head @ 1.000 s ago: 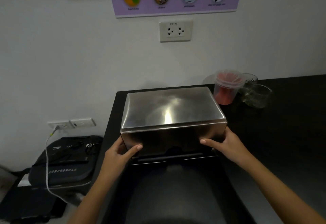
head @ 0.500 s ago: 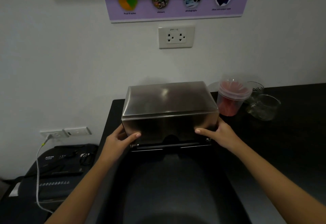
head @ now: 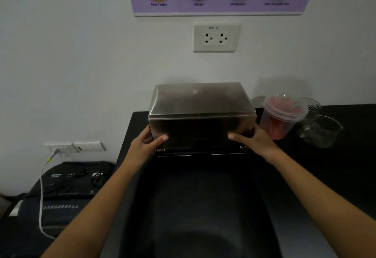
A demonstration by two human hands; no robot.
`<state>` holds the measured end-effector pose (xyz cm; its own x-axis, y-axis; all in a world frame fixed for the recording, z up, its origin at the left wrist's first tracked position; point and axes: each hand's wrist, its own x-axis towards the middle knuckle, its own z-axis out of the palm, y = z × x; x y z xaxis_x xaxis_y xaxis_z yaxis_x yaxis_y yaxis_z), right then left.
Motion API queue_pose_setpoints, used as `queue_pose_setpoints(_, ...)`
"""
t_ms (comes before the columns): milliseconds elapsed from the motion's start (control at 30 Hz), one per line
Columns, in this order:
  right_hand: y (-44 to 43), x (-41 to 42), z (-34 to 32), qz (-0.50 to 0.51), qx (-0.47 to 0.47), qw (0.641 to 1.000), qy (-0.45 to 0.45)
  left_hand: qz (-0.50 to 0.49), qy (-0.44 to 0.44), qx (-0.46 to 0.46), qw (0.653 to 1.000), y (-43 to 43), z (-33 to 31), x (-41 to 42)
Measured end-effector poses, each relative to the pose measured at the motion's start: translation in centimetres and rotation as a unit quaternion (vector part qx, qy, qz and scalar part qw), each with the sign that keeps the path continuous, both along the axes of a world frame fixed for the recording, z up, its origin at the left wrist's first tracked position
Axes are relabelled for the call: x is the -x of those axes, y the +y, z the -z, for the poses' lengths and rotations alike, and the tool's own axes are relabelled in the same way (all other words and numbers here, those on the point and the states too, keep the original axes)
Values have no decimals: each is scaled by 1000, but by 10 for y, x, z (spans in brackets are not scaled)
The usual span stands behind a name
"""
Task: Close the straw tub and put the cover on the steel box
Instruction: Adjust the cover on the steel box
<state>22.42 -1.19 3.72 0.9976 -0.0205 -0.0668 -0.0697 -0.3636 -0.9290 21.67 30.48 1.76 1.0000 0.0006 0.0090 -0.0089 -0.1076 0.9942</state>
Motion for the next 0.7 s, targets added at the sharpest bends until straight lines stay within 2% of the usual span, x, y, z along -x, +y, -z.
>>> queue_pose_setpoints(700,4,-44,0,-8,7,1000,-4,13,-3,29,1000,-2,-2,-41)
